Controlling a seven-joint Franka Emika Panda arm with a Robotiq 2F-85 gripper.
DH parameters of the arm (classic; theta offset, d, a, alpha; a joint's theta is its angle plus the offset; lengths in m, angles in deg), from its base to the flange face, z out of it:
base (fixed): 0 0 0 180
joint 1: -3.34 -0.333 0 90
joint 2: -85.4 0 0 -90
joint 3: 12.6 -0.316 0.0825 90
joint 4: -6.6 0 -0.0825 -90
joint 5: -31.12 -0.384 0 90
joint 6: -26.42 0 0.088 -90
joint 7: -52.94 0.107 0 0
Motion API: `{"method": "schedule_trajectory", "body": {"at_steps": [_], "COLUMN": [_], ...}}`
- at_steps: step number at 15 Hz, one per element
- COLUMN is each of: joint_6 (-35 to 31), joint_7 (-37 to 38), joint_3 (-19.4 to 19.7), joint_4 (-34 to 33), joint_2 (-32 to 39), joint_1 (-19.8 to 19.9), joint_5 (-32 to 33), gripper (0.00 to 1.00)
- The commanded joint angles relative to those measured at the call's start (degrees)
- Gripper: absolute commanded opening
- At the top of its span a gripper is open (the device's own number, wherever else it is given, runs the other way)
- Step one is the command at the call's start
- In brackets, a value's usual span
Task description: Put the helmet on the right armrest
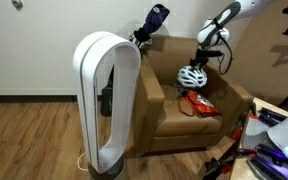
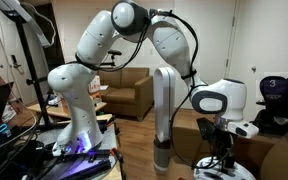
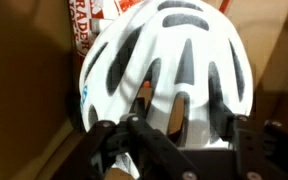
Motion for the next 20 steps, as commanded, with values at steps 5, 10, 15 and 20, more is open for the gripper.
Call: {"method": "schedule_trajectory", "body": {"at_steps": [5,10,15,20], "joint_6": [-1.52,-6.44,-7.79,-4.99], "joint_7": [-0.27,-4.39,-9.07,-16.16], "joint_3": [0.5,-0.37,2.89,2.23], "joint_4": [3.14,8.08,11.02,8.48], "joint_2": [-3.23,-10.15,-15.2,-12.5], "joint_1": [3.95,5.81,12.21,22.49], "joint_5": [-1.65,-2.74,-2.92,-6.08], "gripper": [0.65,0.4,0.4,0.4]}}
